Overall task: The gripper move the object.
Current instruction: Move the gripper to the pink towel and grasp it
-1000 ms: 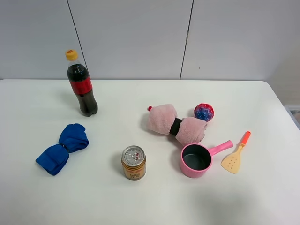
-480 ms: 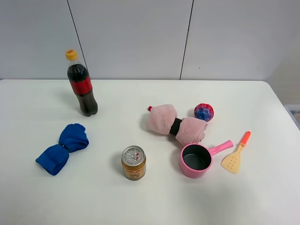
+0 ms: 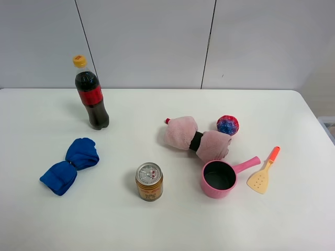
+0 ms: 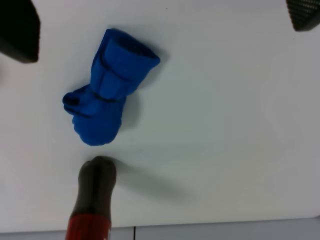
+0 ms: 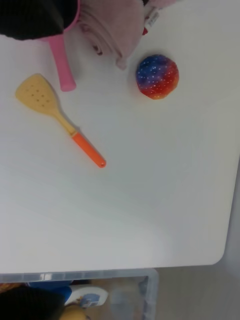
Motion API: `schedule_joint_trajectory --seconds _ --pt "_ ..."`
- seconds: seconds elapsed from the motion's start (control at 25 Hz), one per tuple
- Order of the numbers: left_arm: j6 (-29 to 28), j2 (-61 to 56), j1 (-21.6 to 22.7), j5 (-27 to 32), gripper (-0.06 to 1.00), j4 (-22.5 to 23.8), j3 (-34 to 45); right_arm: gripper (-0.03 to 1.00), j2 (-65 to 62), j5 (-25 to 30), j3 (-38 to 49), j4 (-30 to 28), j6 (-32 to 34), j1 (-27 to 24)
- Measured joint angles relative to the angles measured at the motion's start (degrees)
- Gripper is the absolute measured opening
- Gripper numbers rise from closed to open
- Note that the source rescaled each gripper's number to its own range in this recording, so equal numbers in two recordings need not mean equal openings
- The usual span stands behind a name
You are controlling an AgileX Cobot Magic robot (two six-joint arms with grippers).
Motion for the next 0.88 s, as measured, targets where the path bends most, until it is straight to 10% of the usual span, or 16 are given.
schedule_joint_trajectory --seconds 0.56,0.88 --pt "0.0 0.0 0.0 0.0 1.00 0.0 0.0 1.00 27.4 -8.8 -4.2 15.1 -29.3 0.6" --pt "0.0 0.0 0.0 0.0 1.00 0.0 0.0 1.00 35.8 -16.2 -4.2 17.8 -38.1 10.1"
